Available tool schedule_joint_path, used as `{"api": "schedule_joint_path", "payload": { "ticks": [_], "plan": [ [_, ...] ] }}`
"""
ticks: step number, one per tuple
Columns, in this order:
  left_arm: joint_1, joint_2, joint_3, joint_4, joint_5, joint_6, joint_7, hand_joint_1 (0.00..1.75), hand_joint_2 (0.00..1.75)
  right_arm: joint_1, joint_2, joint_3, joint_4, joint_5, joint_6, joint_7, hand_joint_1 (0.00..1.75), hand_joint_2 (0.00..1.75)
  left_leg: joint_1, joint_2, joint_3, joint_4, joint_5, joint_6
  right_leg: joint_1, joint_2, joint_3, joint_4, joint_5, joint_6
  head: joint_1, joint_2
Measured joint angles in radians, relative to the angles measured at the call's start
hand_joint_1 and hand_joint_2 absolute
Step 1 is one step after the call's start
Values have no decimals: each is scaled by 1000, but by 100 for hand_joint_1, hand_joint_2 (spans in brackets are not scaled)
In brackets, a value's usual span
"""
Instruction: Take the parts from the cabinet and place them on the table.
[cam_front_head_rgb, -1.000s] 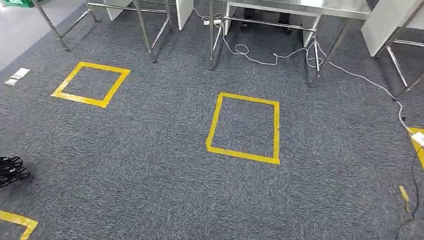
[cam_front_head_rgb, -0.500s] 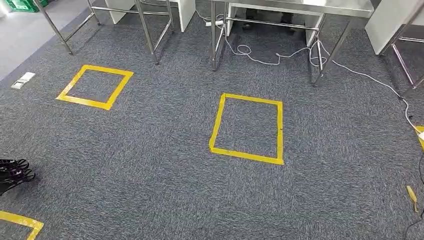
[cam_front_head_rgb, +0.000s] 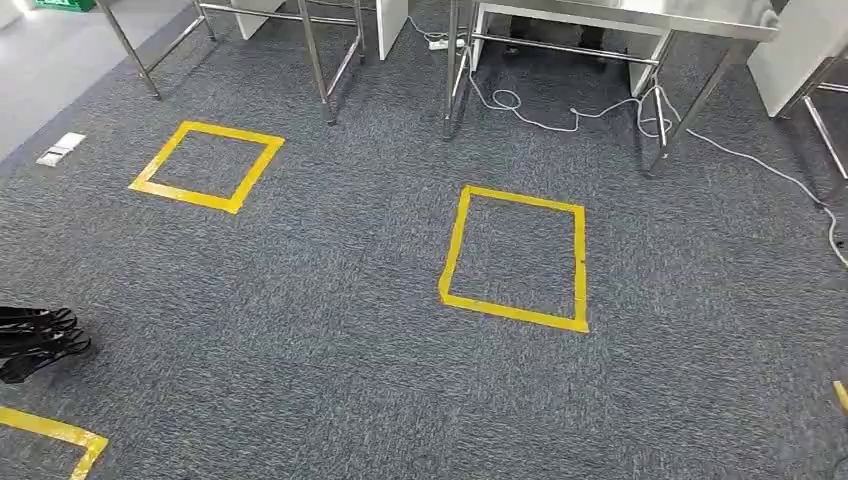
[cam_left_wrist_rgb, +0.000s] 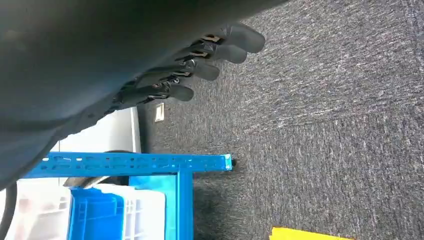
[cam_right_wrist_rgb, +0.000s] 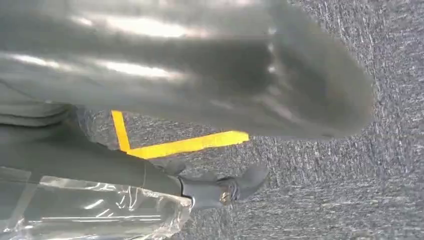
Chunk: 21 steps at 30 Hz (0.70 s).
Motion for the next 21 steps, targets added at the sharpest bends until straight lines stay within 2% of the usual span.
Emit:
{"api": "schedule_joint_path", "payload": {
  "ticks": [1, 2, 3, 4, 5, 6, 7, 8, 9, 10, 11, 12, 13, 14, 15, 16, 17, 18, 19, 20, 21],
  "plan": [
    [0, -1, 0, 0, 0, 0, 0, 0, 0, 0, -1, 0, 0, 0, 0, 0, 0, 0, -3, -3, 2, 0, -1, 1, 6, 1, 47, -93, 37, 1, -1, 0],
    [-1, -2, 0, 0, 0, 0, 0, 0, 0, -1, -2, 0, 0, 0, 0, 0, 0, 0, -6, -6, 5, 1, -1, 1, 13, 4, 96, -188, 69, -4, 0, 0],
    [-1, -3, 0, 0, 0, 0, 0, 0, 0, -2, -2, 0, 0, -1, 1, 0, 0, 0, -10, -7, 3, 4, -3, 0, 16, 9, 123, -252, 83, -19, -1, 0],
    [-1, -2, 0, 0, -1, 0, -1, 0, 0, -2, 0, 0, 0, -2, 3, 0, 0, 0, -18, -10, 1, 10, -10, -4, 16, 10, 130, -258, 95, -34, -2, 0],
    [-1, -2, 0, 0, -3, 0, -2, 0, 0, -2, 0, 0, 0, -2, 3, 0, 0, 0, -17, -10, -1, 10, -9, -6, 20, 9, 128, -257, 98, -42, -3, 0],
    [-1, -2, 0, 0, -7, -1, -4, 0, 0, -3, 0, 0, 0, -2, 3, -1, 0, 175, -14, -10, -2, 10, -7, -9, 21, 9, 127, -256, 98, -46, -2, 0],
    [0, -2, 0, 0, -8, -1, -5, 0, 0, -4, 1, 0, 0, -2, 7, -1, 0, 175, -15, -11, -3, 12, -8, -11, 16, 8, 130, -259, 102, -51, -1, 0],
    [0, 5, 0, 0, -9, 0, -5, 0, 0, -5, 8, 0, 1, -3, 18, -1, 0, 175, -11, -7, -7, 24, -18, -19, 3, 6, 134, -265, 106, -58, -1, 0],
    [-1, 2, 0, 0, -10, 0, -5, 0, 0, -4, 6, 0, 1, -7, 29, -6, 0, 175, -10, 5, -19, 60, -43, -31, 3, 5, 137, -265, 104, -64, -5, 0],
    [-1, 2, 0, 0, -10, 0, -5, 0, 0, -4, 6, -1, 1, -11, 39, -10, 0, 175, -2, 9, -49, 124, -82, -39, 3, 4, 138, -264, 103, -70, -8, 0],
    [-2, 3, 0, 0, -10, 2, -4, 0, 0, -4, 7, -1, 1, -14, 49, -22, 0, 175, 7, 12, -92, 213, -126, -48, 4, 4, 138, -264, 102, -73, -7, 0],
    [-2, 3, 0, 0, -10, 2, -3, 0, 0, -5, 9, -1, 1, -18, 58, -28, 0, 175, 15, 14, -131, 290, -156, -57, 5, 3, 138, -264, 100, -74, -7, 0],
    [-2, 3, 0, 0, -11, 2, -2, 0, 0, -5, 10, -1, 1, -18, 64, -30, 0, 175, 22, 15, -157, 337, -165, -65, 5, 2, 139, -264, 99, -75, -7, 0],
    [-2, 3, 0, 0, -11, 3, 0, 0, 0, -5, 10, -1, 1, -18, 66, -33, 0, 0, 32, 16, -163, 341, -150, -74, 4, 2, 141, -264, 98, -77, -7, 0],
    [-1, 3, 0, 0, -11, 4, 0, 0, 0, -5, 13, -1, 1, -18, 61, -39, 0, 0, 40, 19, -148, 302, -117, -81, 3, 2, 144, -263, 97, -77, -7, 0],
    [-2, 5, 0, 0, -11, 6, 0, 0, 0, -5, 14, -1, 1, -18, 55, -52, 0, 0, 48, 21, -110, 220, -66, -89, 0, 2, 148, -263, 95, -79, -7, 0],
    [-3, 5, 0, 0, -11, 7, -2, 0, 0, -6, 17, -1, 1, -18, 55, -70, 0, 0, 55, 24, -64, 125, -16, -98, -2, 3, 152, -261, 91, -76, -7, 0],
    [-4, 5, 0, 0, -11, 8, -6, 0, 0, -8, 17, -1, 1, -16, 60, -85, 0, 0, 62, 28, -24, 40, 19, -107, -1, 3, 153, -257, 87, -70, -8, 0],
    [-7, 4, 0, 0, -11, 7, -8, 0, 0, -10, 15, -1, 1, -16, 69, -92, 0, 0, 53, 24, -10, 17, -14, -125, 12, 3, 148, -254, 84, -66, -10, 0],
    [-8, 4, 0, 0, -11, 7, -9, 0, 0, -13, 15, -1, 1, -17, 74, -94, 0, 0, 55, 22, -15, 17, 7, -94, 13, 3, 145, -250, 82, -63, -7, 0],
    [-8, 4, 0, 0, -11, 6, -9, 0, 0, -13, 15, -1, 1, -16, 77, -95, 0, 0, 52, 21, -17, 18, -3, -81, 13, 3, 142, -250, 83, -63, -5, 0]
  ]
}}
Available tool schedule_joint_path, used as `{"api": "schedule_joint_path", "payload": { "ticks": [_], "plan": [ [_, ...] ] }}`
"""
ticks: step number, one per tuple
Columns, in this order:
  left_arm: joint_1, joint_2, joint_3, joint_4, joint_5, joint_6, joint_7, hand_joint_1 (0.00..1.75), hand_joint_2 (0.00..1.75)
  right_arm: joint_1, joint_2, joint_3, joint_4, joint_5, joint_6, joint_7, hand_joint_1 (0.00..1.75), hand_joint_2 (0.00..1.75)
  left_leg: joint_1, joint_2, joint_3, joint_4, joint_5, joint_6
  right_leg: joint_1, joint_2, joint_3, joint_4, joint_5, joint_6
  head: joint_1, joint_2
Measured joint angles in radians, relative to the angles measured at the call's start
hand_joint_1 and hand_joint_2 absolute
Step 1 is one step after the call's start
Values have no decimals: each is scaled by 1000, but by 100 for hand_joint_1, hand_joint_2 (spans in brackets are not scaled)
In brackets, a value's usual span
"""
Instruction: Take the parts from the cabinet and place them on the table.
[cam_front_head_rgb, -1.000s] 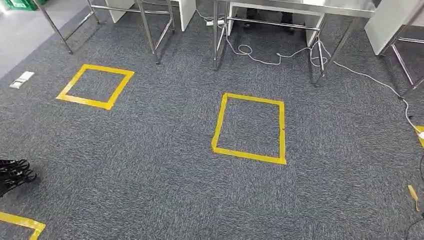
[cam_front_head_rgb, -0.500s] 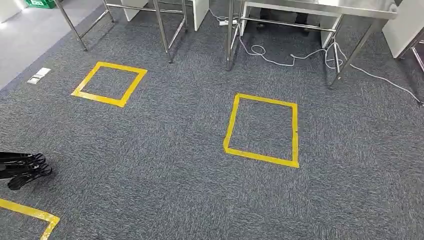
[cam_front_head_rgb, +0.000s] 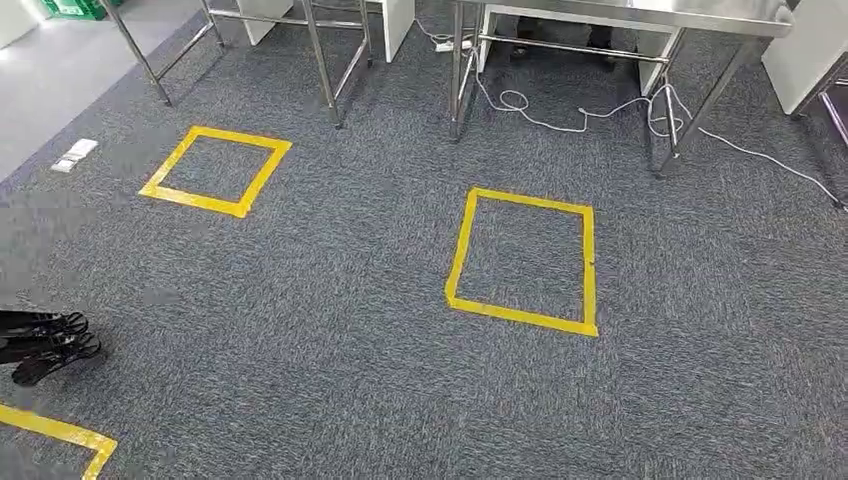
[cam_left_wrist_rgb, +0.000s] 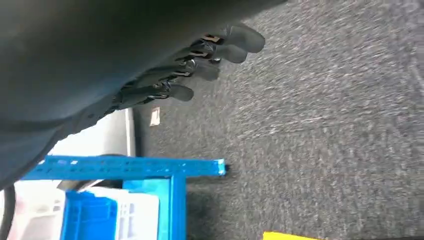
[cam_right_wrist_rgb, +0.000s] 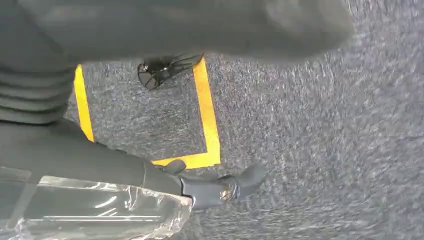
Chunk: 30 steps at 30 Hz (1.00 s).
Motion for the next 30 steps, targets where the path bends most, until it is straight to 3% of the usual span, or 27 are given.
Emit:
{"api": "schedule_joint_path", "payload": {
  "ticks": [3, 5, 8, 9, 22, 30],
  "plan": [
    [1, 0, 3, 0, 0, 0, 8, 0, 0, -1, 0, 0, 0, 5, 7, 4, 0, 0, -11, -1, -3, 1, 2, -1, -3, -2, -3, -1, 1, 2, 0, 0],
    [-1, 2, 5, 0, 2, 3, 13, 0, 0, -2, 2, 2, 0, 8, 8, 10, 0, 0, -15, -1, -4, 2, 2, 4, -6, -2, -3, -1, 2, 10, 0, 0],
    [-1, 3, 9, 0, 2, 3, 18, 0, 0, -2, 4, 3, 0, 13, 8, 11, 0, 0, -18, -1, -4, 2, 1, 7, -9, -2, -4, -1, 1, 11, 0, 0],
    [-1, 3, 13, 0, 3, 3, 21, 0, 0, -2, 5, 3, 0, 16, 5, 11, 0, 0, -18, -1, -4, 2, 1, 10, -10, -2, -4, -1, 1, 16, 0, 0],
    [-1, 2, 15, 0, -1, 0, 23, 0, 0, -2, 6, 9, 0, 13, -11, 9, 0, 0, -18, -1, -4, 2, 2, 12, -12, -2, -4, -1, 2, 16, 0, 0],
    [-1, 2, 15, 0, -1, -8, 19, 0, 0, -2, 5, 9, 0, 8, 34, -15, 0, 0, -18, -1, -4, 2, 2, 12, -12, -2, -4, -1, 2, 16, 0, 0]
  ]
}}
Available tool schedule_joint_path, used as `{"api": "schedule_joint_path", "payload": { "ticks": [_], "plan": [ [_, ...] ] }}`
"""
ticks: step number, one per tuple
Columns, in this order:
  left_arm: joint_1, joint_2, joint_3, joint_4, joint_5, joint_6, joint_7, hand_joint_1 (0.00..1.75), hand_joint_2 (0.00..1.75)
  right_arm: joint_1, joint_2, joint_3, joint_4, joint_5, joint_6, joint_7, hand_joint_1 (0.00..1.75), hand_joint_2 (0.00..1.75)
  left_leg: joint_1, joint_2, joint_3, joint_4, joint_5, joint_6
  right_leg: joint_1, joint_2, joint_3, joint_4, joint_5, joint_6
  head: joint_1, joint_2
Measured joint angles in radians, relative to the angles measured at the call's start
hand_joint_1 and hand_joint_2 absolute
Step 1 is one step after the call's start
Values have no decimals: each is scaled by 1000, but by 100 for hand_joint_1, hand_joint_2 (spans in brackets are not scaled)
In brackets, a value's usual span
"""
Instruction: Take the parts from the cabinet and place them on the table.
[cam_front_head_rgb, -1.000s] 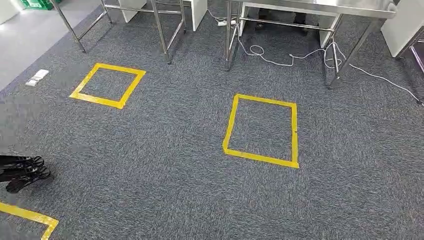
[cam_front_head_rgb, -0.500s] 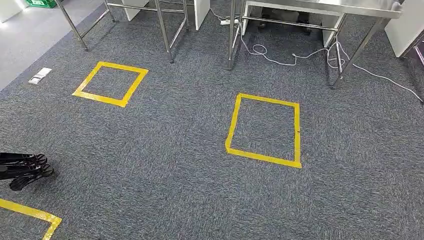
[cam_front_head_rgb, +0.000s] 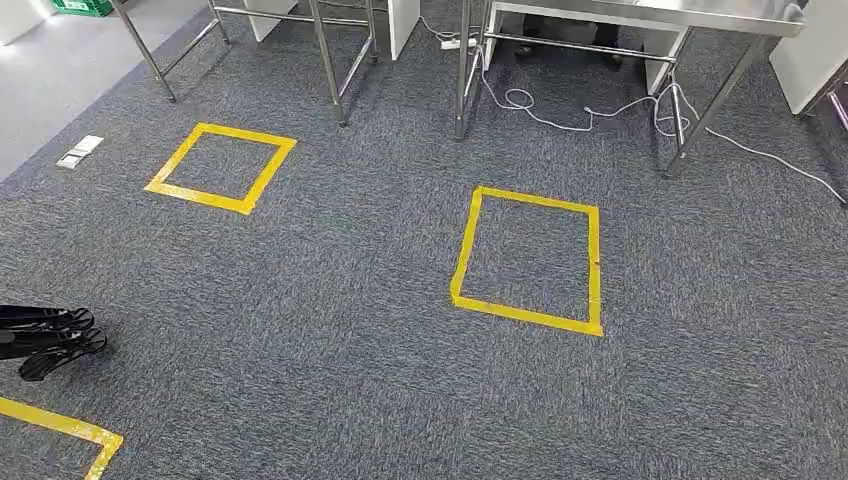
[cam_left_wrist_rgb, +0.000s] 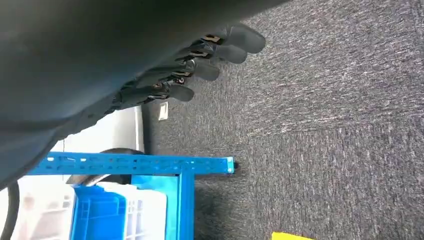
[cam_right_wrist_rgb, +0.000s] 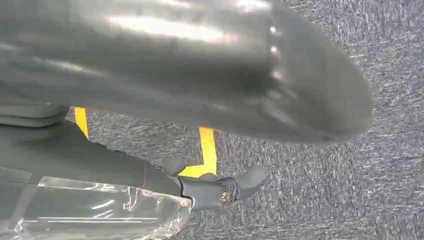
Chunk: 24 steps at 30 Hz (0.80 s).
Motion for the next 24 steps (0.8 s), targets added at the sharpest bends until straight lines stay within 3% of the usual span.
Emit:
{"api": "schedule_joint_path", "payload": {
  "ticks": [6, 12, 15, 16, 17, 18, 19, 21, 22, 23, 24],
  "plan": [
    [0, 0, 0, 0, -6, -10, 0, 0, 0, 0, 0, -5, 0, -33, 52, -9, 0, 0, 0, 0, 0, 0, 0, 0, 0, 0, 0, 0, 0, 0, 0, 0],
    [0, 2, 0, 0, -8, -19, -9, 0, 0, 0, 4, -13, 0, -44, 58, -2, 0, 0, -1, 0, -5, 12, -7, 13, -8, 0, 1, -1, 2, 4, 0, 0],
    [0, 2, 0, 0, -9, -21, -10, 0, 0, 0, 8, -15, 0, -44, 53, -2, 0, 0, -4, 0, -10, 18, -10, 26, -11, 0, 1, -5, 3, 18, 0, 0],
    [0, 2, 0, 0, -9, -22, -10, 0, 0, -1, 9, -15, 0, -44, 51, -2, 0, 0, -6, 0, -10, 14, -9, 33, -11, 0, 5, -14, 7, 24, -1, 0],
    [0, 2, 0, 0, -9, -22, -10, 0, 0, -1, 9, -15, 0, -44, 50, -2, 0, 0, -2, 0, 9, -16, 6, 48, -3, 0, 11, -19, 7, 29, -1, 0],
    [-1, 0, 0, 0, -9, -23, -11, 0, 0, -1, 8, -15, 0, -44, 50, -2, 0, 0, 4, 4, 21, -36, 15, 54, -5, 0, 2, -1, -2, 26, 4, 0],
    [-2, -5, 0, 0, -10, -24, -11, 0, 0, -2, 5, -16, 0, -47, 50, -2, 0, 0, 3, 6, 23, -43, 20, 63, -3, 3, -26, 54, -33, 13, 7, 0],
    [-4, -5, 0, 0, -10, -24, -12, 0, 0, 0, 5, -18, 0, -48, 50, -2, 0, 0, 0, 9, 20, -43, 19, 63, -4, 3, -120, 230, -104, 0, 12, 0],
    [-4, -6, 0, 0, -10, -24, -12, 0, 0, 1, 5, -18, 0, -48, 51, -2, 0, 0, -1, 11, 19, -42, 19, 63, -5, 3, -157, 295, -120, 4, 11, 0],
    [-4, -6, 0, 0, -9, -24, -11, 0, 0, 2, 5, -18, 0, -48, 51, -2, 0, 0, -2, 12, 19, -42, 19, 62, -5, 3, -168, 309, -118, 10, 12, 0],
    [-4, -6, 0, 0, -10, -24, -11, 0, 0, 3, 4, -18, 0, -48, 51, -2, 0, 0, -1, 14, 19, -42, 18, 61, -7, 3, -156, 280, -98, 21, 11, 0]
  ]
}}
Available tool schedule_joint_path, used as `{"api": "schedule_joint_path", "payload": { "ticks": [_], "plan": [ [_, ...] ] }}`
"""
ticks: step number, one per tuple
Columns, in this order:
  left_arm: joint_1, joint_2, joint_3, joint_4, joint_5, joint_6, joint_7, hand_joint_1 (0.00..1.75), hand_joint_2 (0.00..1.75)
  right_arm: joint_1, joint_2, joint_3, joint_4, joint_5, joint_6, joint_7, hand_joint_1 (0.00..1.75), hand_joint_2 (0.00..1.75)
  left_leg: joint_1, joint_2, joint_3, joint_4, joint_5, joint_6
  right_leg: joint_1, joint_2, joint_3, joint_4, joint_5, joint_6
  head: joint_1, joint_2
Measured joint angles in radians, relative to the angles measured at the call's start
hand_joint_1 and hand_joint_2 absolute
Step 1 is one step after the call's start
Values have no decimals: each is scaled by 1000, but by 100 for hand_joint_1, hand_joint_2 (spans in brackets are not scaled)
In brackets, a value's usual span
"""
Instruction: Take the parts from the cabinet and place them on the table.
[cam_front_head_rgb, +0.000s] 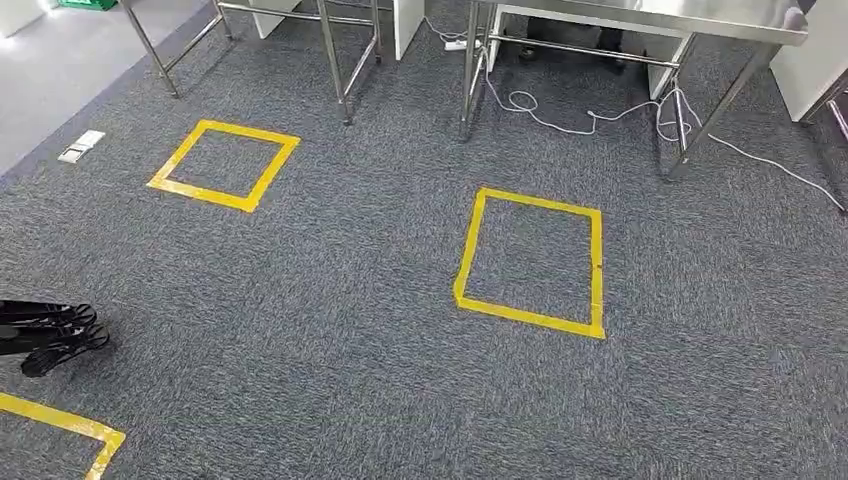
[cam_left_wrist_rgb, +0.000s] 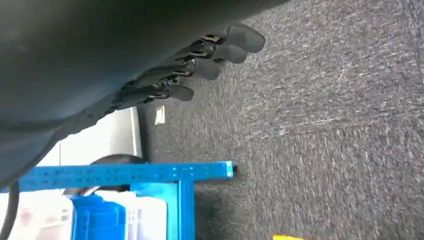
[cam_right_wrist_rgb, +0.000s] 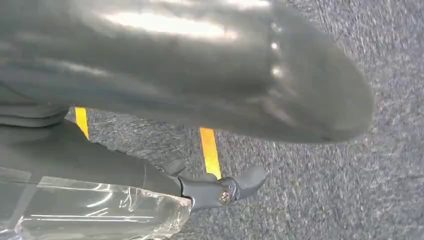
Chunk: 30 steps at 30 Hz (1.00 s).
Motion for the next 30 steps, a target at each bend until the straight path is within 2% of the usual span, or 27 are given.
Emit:
{"api": "schedule_joint_path", "payload": {
  "ticks": [2, 3, 4, 5, 6, 8, 9, 10, 11, 12, 13, 14, 15, 16, 17, 18, 19, 20, 21, 22, 23, 24, 25, 26, 28, 29, 30],
  "plan": [
    [0, -4, 0, 0, 0, 0, 0, 0, 0, -1, -5, 0, 0, 0, 0, 0, 0, 0, 4, 5, 2, 7, -5, -10, -8, -7, 88, -176, 76, 29, 2, 0],
    [0, -5, 0, 0, 0, 0, 0, 0, 0, -3, -6, 0, 0, 0, 0, 0, 0, 0, 3, 7, 0, 20, -12, -21, -13, -32, 134, -261, 104, 39, 3, 0],
    [1, -2, 0, 0, 0, 0, 0, 0, 0, -7, -1, 0, 0, 0, 1, 0, 0, 0, -5, 12, -5, 31, -21, -31, -7, -45, 131, -263, 99, 28, 7, 0],
    [1, -2, 0, 0, 0, 0, 0, 0, 0, -9, 0, 0, 0, 0, 1, 0, 0, 0, -9, 17, -8, 43, -33, -37, -6, -28, 135, -265, 102, 10, 1, 0],
    [1, -1, 0, 0, 0, 1, 0, 0, 0, -9, 1, 0, 0, 0, 1, 0, 0, 0, -7, 22, -7, 47, -33, -41, -8, -23, 132, -261, 101, 2, -1, 0],
    [1, -1, 0, 0, 0, 1, 0, 0, 0, -7, 1, 0, 0, 0, 1, 0, 0, 0, 4, 30, -9, 54, -36, -45, -8, -9, 132, -253, 101, -6, 0, 0],
    [1, -1, 0, 0, 0, 0, 0, 0, 0, -6, 2, 0, 0, 0, 1, 0, 0, 0, 9, 23, -10, 68, -51, -51, -7, -3, 132, -253, 101, -11, -1, 0],
    [1, -1, 0, 0, 0, 0, 0, 0, 0, -6, 2, 0, 0, 0, 1, 0, 0, 0, 11, 12, -26, 109, -84, -53, -5, 1, 133, -253, 102, -13, 0, 0],
    [1, -1, 0, 0, 0, 0, 0, 0, 0, -6, 2, 0, 0, -2, 2, 0, 0, 0, 10, 5, -60, 184, -127, -54, -2, 6, 132, -253, 102, -17, 0, 0],
    [1, -1, 0, 0, 0, 0, 0, 0, 0, -5, 2, 0, 0, -4, 3, 0, 0, 0, 10, 2, -108, 287, -175, -55, 3, 14, 131, -253, 102, -17, -1, 0],
    [1, -1, 0, 0, 0, 0, 0, 0, 0, -4, 2, 0, 0, -5, 5, 0, 0, 0, 10, 2, -138, 348, -195, -53, 8, 19, 131, -253, 102, -17, -1, 0],
    [1, -1, 0, 0, 0, 0, 1, 0, 0, -3, 2, 0, 0, -5, 5, 0, 0, 0, 9, 1, -160, 386, -198, -48, 12, 26, 132, -253, 102, -17, 0, 0],
    [3, -1, 0, 0, 0, -2, 1, 0, 0, -2, 2, 0, 0, -5, 5, 0, 0, 0, 5, -2, -157, 370, -175, -39, 17, 35, 133, -253, 102, -17, 0, 0],
    [3, -1, 0, 0, 0, -2, 1, 0, 0, -2, 2, 0, 0, -5, 5, 0, 0, 0, 0, -4, -133, 314, -134, -26, 21, 45, 134, -253, 102, -17, -1, 0],
    [2, -1, 0, 0, 0, -3, 0, 0, 0, -3, 2, 0, 0, -6, 5, 0, 0, 0, -7, -13, -92, 225, -83, -7, 28, 56, 137, -253, 102, -17, 0, 0],
    [2, -1, 0, 0, 0, -4, 1, 0, 0, -4, 2, 0, 0, -8, 8, 0, 0, 0, -17, -38, -51, 137, -39, 18, 32, 64, 139, -254, 102, -17, -1, 0],
    [2, 9, 0, -2, -1, -5, 1, 0, 0, -4, 14, 0, 3, -8, 10, 0, 0, 0, -21, -74, -30, 96, -44, 48, 20, 70, 136, -255, 103, -17, 10, 0],
    [4, 1, 0, 1, -3, -6, 0, 0, 0, -7, 10, -1, 0, -10, 10, -2, 0, 0, -23, -67, -33, 91, -39, 50, 29, 77, 134, -255, 104, -18, 17, 0],
    [3, 5, 0, -1, -5, -6, 0, 0, 0, -7, 13, -2, 1, -11, 11, -1, 0, 0, -33, -65, -29, 88, -40, 50, 15, 83, 130, -255, 106, -17, 11, 0],
    [2, 4, 0, -1, -5, -6, 1, 0, 0, -4, 10, -3, 0, -11, 11, 0, 0, 0, -36, -59, -25, 81, -39, 52, 12, 90, 132, -262, 107, -14, 3, 0],
    [2, 3, 0, -1, -6, -6, 3, 0, 0, -3, 16, -6, -1, -11, 11, 0, 0, 0, -36, -48, -13, 56, -32, 60, 21, 98, 138, -280, 115, -5, 3, 0],
    [1, 2, 0, -1, -7, -6, 3, 0, 0, -1, 13, -9, -2, -11, 11, -1, 0, 0, -18, -35, 11, 9, -12, 53, 28, 83, 137, -274, 112, -8, 5, 0],
    [1, 0, 0, -1, -7, -7, 3, 0, 0, -2, 12, -10, -2, -13, 11, -2, 0, 0, -23, -30, 20, -7, -6, 50, 30, 48, 120, -251, 96, -6, 6, 0],
    [1, 0, 0, -1, -8, -8, 3, 0, 0, -6, 12, -12, -2, -14, 11, -2, 0, 0, -21, -17, 21, -10, -2, 50, 26, 30, 82, -179, 60, -11, 10, 0],
    [2, -3, 0, 0, -9, -12, 3, 0, 0, -8, 8, -14, -2, -13, 11, -1, 0, 0, -25, 1, 18, -10, -6, 45, 18, 19, 9, -40, 8, -10, 9, 0],
    [2, -4, 0, 0, -10, -13, 4, 0, 0, -8, 7, -15, -2, -13, 10, 0, 0, 0, -25, 10, 17, -9, -6, 43, 14, 15, -18, 9, -3, -2, 10, 0],
    [2, -5, 0, 0, -12, -16, 4, 0, 0, -4, 6, -15, -2, -14, 10, 4, 0, 0, -25, 18, 17, -9, -8, 39, 11, 12, -19, 9, 6, 9, 10, 0]
  ]
}}
